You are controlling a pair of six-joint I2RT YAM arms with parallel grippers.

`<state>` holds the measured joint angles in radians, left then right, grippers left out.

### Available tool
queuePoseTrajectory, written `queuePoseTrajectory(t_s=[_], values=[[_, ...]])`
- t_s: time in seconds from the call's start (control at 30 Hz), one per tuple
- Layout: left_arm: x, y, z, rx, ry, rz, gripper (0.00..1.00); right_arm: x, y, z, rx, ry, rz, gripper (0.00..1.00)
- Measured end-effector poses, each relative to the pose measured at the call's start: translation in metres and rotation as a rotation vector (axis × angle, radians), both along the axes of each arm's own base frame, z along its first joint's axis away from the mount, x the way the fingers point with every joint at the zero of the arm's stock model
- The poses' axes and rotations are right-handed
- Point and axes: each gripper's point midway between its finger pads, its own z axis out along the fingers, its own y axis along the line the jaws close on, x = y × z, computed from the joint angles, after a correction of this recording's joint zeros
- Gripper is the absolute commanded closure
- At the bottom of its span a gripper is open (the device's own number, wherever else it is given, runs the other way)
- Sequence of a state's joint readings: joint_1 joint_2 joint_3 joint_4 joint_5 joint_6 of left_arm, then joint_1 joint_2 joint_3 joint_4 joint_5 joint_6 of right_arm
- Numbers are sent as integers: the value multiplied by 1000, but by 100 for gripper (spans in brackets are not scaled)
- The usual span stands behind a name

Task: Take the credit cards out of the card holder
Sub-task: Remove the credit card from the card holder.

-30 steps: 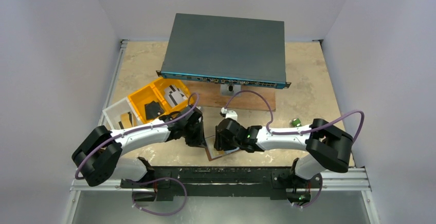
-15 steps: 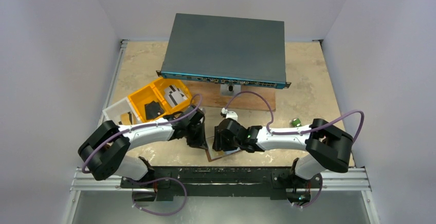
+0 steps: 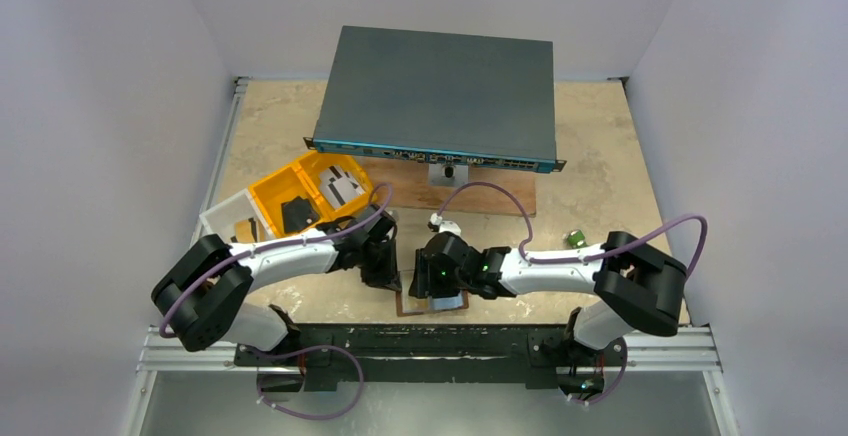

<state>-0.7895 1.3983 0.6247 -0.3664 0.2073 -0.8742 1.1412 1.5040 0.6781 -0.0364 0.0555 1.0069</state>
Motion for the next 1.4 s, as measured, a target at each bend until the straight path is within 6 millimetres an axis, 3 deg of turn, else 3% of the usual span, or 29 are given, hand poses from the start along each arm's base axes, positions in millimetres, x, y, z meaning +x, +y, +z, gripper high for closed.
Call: queuePoseTrajectory(t_s=[0.37, 0.63, 0.97, 1.23, 1.4], values=[[1, 1, 0, 2, -5, -9, 91, 3, 1, 27, 80, -13, -58, 55], [0, 2, 1, 4, -11, -23, 91, 0, -10, -1, 34, 27, -83, 56], [-3, 7, 8, 9, -23, -40, 91, 1, -7, -2, 53, 35, -91, 55], [2, -3, 26, -49, -55, -54, 91, 1, -5, -2, 93, 45, -109, 55], [1, -8, 18, -53, -27, -65, 93, 1, -6, -2, 110, 48, -119, 55]])
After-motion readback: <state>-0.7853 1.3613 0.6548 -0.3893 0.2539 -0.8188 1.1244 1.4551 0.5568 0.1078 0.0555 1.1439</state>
